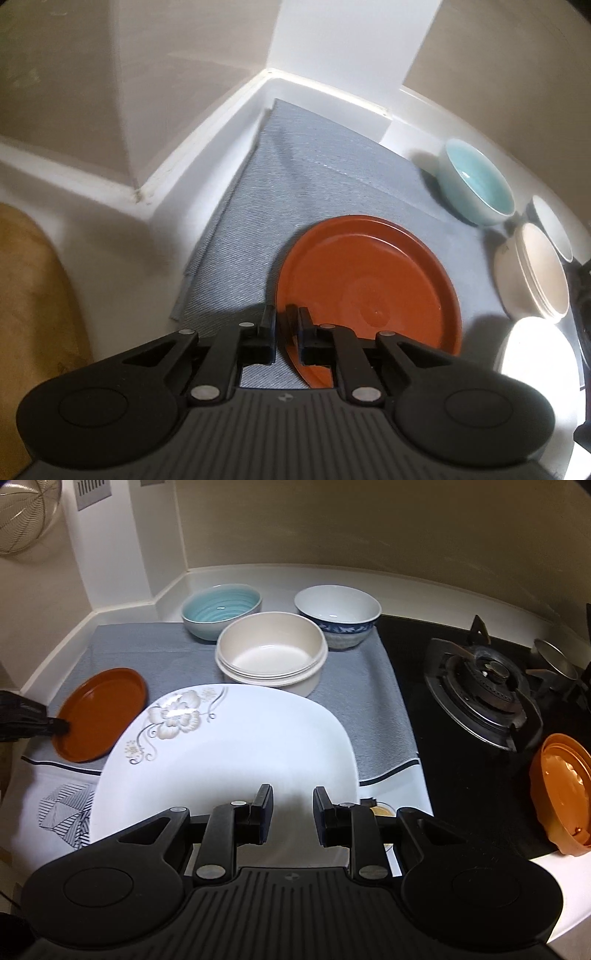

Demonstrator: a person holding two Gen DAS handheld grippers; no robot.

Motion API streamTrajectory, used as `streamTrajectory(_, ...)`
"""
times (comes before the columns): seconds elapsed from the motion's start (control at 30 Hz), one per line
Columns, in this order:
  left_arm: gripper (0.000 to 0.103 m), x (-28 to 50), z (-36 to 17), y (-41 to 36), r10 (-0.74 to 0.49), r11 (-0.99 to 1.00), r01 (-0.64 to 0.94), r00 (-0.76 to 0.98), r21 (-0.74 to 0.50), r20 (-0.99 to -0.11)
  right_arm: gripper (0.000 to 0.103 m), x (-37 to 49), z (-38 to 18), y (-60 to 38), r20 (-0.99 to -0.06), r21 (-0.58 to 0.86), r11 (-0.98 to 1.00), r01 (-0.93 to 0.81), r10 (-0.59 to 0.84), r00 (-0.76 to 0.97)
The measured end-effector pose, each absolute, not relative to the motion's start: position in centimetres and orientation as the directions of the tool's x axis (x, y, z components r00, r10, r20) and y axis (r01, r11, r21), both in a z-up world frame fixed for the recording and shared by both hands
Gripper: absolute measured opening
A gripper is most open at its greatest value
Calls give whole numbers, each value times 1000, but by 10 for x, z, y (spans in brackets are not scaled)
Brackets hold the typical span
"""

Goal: Organize plates and bowls
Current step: 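Close the left gripper on the brown plate rim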

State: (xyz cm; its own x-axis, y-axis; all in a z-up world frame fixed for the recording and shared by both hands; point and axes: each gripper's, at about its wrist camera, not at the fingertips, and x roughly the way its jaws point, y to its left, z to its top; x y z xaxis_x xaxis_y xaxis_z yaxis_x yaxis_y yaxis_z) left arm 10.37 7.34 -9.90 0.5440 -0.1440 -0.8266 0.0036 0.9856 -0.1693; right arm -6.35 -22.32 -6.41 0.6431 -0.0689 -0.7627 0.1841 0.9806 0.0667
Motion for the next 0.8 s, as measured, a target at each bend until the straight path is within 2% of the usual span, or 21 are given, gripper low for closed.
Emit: streamTrajectory(0.8, 7, 105, -101, 72, -162, 980, -13, 527, -199, -834, 26, -78, -65, -220, -769, 87, 980, 181, -50, 637)
